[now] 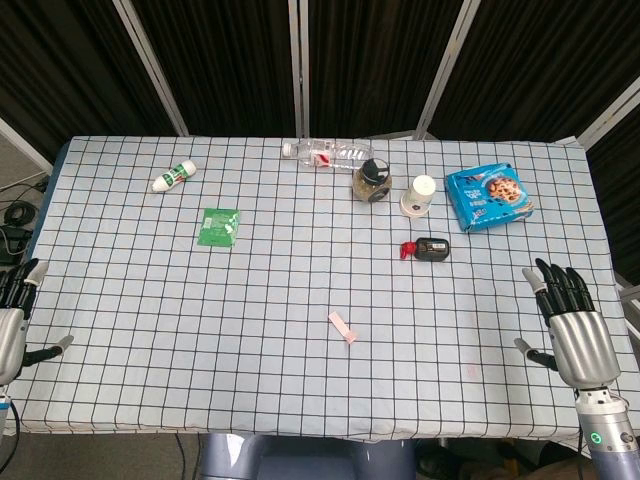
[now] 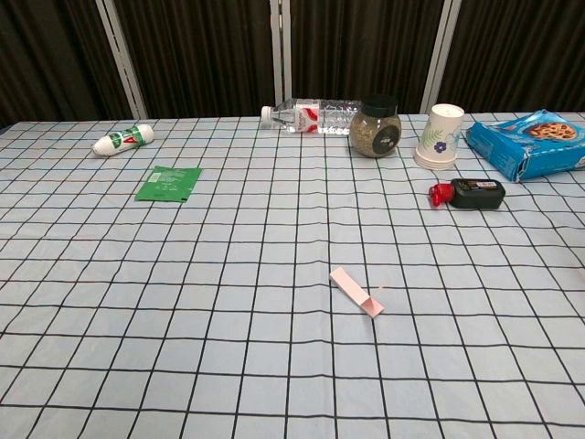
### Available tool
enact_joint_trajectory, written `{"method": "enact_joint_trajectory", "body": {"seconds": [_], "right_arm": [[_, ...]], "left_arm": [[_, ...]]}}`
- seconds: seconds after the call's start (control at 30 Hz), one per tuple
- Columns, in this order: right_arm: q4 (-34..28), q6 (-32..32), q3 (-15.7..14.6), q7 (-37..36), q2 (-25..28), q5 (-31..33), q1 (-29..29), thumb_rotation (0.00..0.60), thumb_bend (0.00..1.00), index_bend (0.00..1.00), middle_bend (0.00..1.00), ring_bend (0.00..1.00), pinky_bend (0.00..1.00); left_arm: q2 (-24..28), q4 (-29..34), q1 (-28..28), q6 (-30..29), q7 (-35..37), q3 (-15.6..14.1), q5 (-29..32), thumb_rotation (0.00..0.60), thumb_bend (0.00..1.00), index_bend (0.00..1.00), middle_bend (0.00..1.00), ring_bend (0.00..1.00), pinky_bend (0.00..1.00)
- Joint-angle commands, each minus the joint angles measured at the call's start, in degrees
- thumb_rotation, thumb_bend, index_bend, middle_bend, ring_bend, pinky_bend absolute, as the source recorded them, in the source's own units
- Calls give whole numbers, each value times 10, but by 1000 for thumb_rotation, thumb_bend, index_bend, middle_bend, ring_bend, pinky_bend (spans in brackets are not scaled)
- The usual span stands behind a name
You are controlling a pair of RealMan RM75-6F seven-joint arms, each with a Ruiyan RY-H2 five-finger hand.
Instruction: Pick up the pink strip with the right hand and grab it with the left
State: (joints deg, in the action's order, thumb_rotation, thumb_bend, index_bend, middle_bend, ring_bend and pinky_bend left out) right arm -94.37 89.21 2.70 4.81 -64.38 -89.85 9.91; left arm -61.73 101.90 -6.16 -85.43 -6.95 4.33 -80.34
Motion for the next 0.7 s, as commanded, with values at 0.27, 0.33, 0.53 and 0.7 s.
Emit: {"method": "enact_joint_trajectory", "body": {"seconds": [0.27, 0.33, 0.53, 0.7], "right_arm": [[3, -33, -10, 0, -8, -10, 8, 600, 0, 68, 0, 0, 0], [4, -65, -16, -2, -13, -21, 24, 600, 0, 75, 0, 0, 0], [4, -194, -20, -45, -33, -57, 112, 600, 0, 150, 0, 0, 0], [12, -299, -10, -63, -65, -47, 180, 600, 26, 258, 0, 0, 0]], "left_arm": [[4, -3, -1, 3, 7, 4, 2, 600, 0, 0, 0, 0, 0], [2, -5, -3, 6, 5, 5, 4, 600, 0, 0, 0, 0, 0], [-6, -11, -9, 19, -3, 10, 19, 600, 0, 0, 0, 0, 0], [-13, -19, -13, 22, -13, 13, 26, 600, 0, 0, 0, 0, 0]]}}
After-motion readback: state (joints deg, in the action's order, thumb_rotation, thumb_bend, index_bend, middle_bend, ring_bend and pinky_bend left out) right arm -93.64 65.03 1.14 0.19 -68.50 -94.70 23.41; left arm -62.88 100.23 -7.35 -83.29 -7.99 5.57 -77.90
